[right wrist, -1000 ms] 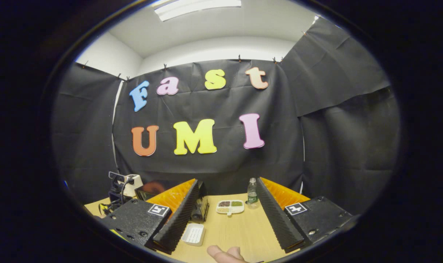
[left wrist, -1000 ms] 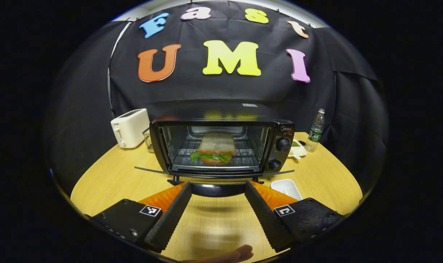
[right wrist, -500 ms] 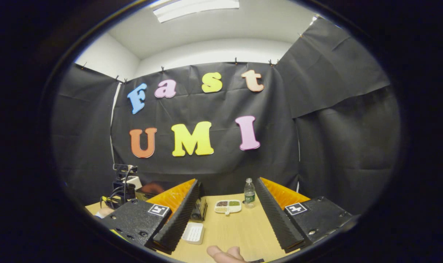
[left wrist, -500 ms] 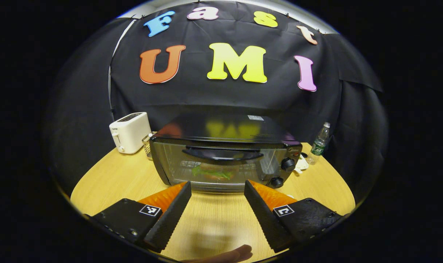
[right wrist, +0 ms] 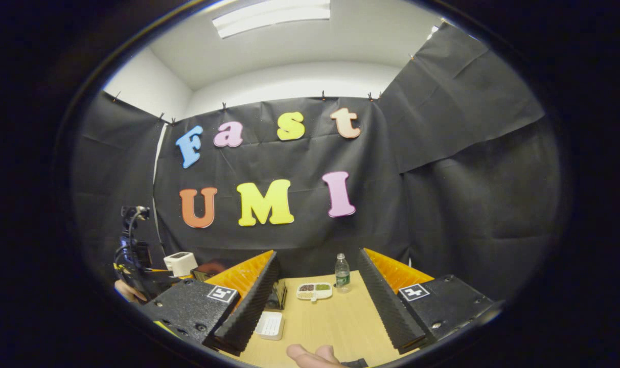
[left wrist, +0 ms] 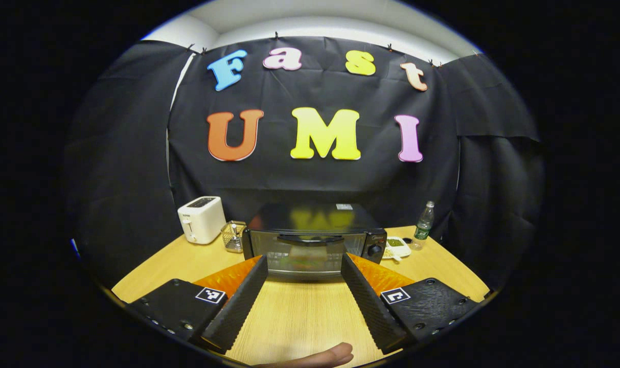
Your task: Open the electric oven with the left hand, put the food in, and close the electric oven.
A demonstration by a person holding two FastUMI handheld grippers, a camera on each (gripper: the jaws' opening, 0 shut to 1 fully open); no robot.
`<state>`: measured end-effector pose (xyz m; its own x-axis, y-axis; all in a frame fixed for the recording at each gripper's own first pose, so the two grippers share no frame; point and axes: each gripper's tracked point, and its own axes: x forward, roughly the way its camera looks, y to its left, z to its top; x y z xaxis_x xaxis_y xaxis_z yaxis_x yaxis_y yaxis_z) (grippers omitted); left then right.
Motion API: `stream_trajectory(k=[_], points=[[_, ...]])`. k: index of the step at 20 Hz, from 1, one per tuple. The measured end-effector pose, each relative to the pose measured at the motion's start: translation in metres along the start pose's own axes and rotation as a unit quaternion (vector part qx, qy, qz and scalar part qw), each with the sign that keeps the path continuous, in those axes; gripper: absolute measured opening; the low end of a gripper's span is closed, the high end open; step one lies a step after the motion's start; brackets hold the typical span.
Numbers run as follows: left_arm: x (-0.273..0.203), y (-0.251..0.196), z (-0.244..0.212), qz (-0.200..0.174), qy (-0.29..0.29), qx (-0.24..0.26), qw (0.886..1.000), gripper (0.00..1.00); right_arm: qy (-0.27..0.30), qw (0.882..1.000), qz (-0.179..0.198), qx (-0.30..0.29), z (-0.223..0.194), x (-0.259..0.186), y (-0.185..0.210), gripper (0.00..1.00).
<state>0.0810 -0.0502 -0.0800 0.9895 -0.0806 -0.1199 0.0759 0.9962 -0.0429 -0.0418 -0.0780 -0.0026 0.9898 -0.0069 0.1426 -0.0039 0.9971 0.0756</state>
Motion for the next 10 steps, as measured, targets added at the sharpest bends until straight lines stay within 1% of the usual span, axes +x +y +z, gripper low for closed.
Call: stream_trajectory(k=[4,5,6,7,8,9,10], points=[[-0.06,-0.005,0.036,0.006,-0.066,0.013,0.998,0.95,-0.01,1.0,-0.018,-0.006,-0.003,-0.017,-0.012,1.0],[-0.077,-0.005,0.044,0.012,-0.081,0.014,0.997,0.94,-0.011,1.0,-0.016,-0.004,-0.004,-0.021,-0.011,1.0],[-0.097,0.002,0.045,0.025,-0.089,0.016,0.996,0.94,-0.01,1.0,-0.013,-0.001,-0.007,-0.025,-0.009,1.0],[-0.117,0.006,0.047,0.037,-0.099,0.024,0.994,0.95,-0.006,1.0,-0.007,-0.001,-0.011,-0.03,-0.005,0.89],[-0.133,0.008,0.048,0.045,-0.105,0.036,0.993,0.95,-0.002,1.0,-0.004,-0.003,-0.016,-0.035,-0.002,1.0],[-0.153,0.011,0.048,0.057,-0.109,0.042,0.992,0.95,0.003,1.0,0.001,-0.009,-0.019,-0.039,0.0,1.0],[-0.167,0.014,0.05,0.063,-0.118,0.04,0.99,0.95,0.007,1.0,0.005,-0.016,-0.022,-0.044,0.003,0.89]])
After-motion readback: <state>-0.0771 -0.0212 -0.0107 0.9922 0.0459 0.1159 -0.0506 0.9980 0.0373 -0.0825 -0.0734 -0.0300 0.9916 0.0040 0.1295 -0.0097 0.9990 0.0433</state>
